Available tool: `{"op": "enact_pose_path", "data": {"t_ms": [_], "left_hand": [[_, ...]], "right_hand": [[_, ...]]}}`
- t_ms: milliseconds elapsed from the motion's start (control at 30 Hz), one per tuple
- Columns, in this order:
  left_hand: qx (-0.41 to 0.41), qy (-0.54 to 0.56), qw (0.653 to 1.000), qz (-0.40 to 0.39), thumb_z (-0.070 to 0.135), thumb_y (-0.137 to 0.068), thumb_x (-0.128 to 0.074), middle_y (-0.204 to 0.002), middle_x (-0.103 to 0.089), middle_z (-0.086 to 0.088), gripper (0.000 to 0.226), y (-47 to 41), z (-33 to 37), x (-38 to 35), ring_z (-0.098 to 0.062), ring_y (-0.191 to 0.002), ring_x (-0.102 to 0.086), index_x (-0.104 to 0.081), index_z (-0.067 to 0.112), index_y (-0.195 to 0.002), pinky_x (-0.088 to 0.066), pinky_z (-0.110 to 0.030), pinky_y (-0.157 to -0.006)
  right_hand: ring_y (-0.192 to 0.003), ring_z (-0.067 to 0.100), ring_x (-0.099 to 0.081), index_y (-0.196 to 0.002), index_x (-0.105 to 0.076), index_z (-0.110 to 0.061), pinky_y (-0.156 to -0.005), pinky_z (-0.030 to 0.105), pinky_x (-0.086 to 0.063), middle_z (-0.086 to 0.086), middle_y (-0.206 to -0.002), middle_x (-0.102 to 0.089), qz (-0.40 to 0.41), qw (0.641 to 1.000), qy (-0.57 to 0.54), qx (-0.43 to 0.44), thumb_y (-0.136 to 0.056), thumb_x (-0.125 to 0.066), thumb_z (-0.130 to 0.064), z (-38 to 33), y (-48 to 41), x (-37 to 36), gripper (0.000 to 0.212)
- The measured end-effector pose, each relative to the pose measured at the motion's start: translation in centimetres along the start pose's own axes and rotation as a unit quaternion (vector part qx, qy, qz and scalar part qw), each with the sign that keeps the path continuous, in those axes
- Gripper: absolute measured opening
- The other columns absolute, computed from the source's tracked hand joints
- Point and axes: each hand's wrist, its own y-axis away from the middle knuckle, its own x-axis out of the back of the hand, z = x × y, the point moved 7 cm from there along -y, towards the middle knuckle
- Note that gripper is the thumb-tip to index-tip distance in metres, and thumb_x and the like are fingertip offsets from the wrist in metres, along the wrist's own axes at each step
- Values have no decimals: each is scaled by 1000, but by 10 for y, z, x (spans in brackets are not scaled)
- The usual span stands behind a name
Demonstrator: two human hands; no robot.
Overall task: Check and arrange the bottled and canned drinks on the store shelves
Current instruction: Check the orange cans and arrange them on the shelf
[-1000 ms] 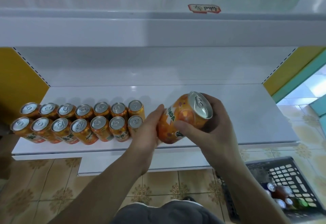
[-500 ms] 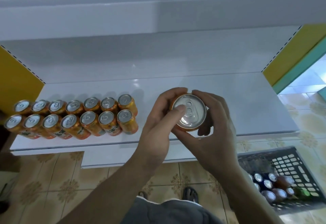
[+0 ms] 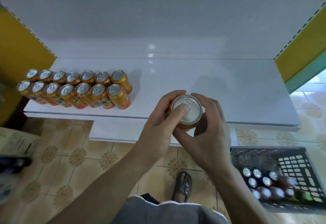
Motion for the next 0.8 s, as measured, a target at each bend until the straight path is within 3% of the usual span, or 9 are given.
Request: {"op": "enact_pose_path", "data": {"t_ms": [67,133,233,300,400,467,567,800], "left_hand": [[16,-40,999,-20,27,-93,-59,-111,-70,11,33,9,-14,-4,4,-103,-64,-61,23,-126,-51,-11,-79],[27,-93,995,-35,45,-84,-61,-116,-68,18,42,21,-34,-7,5,-110,-61,-60,34,-125,-50,-15,-87],[53,-148,986,-47,58,-85,-68,-127,-62,21,50,48,-82,-15,4,-121,-55,-56,40,-130,-46,-25,-102],[81,-154,983,-60,55,-81,-66,-134,-59,16,59,68,-124,-27,0,-124,-54,-53,37,-136,-45,-29,-107],[132,-170,974,-68,49,-84,-65,-134,-58,11,50,101,-187,-47,-3,-124,-54,-55,35,-130,-43,-35,-110],[169,-179,967,-67,50,-85,-63,-132,-59,10,42,123,-217,-59,-6,-122,-55,-55,38,-125,-44,-37,-109],[207,-202,954,-77,39,-95,-62,-131,-59,8,40,148,-248,-75,-6,-117,-57,-55,29,-133,-46,-34,-107],[223,-256,938,-74,37,-97,-58,-126,-60,11,38,146,-297,-150,-3,-111,-57,-54,26,-134,-44,-24,-100]], "right_hand": [[-81,0,-58,-123,-55,-34,-67,29,-54,-20,-110,-56,-28,998,23,-51,-69,-67,-62,12,15,5,62],[-76,0,-55,-117,-52,-43,-69,26,-48,-21,-106,-59,-66,991,46,-106,-65,-61,-67,26,36,12,58],[-95,7,-59,-116,-52,-41,-77,28,-43,-21,-104,-57,-112,973,109,-173,-65,-63,-64,51,77,23,58],[-108,11,-55,-122,-53,-33,-80,26,-35,-22,-105,-52,-144,955,163,-202,-71,-72,-51,77,111,29,57],[-116,15,-48,-127,-54,-24,-81,25,-28,-13,-111,-57,-198,928,215,-232,-76,-77,-43,118,165,40,60],[-116,17,-47,-127,-54,-22,-80,28,-30,-10,-112,-58,-221,906,245,-266,-74,-81,-47,144,197,54,65],[-115,23,-50,-125,-54,-20,-82,33,-35,0,-115,-62,-222,890,263,-300,-70,-86,-48,174,230,82,70],[-115,28,-54,-129,-52,-18,-90,42,-46,5,-121,-63,-194,894,233,-329,-70,-83,-50,270,265,152,74]]}}
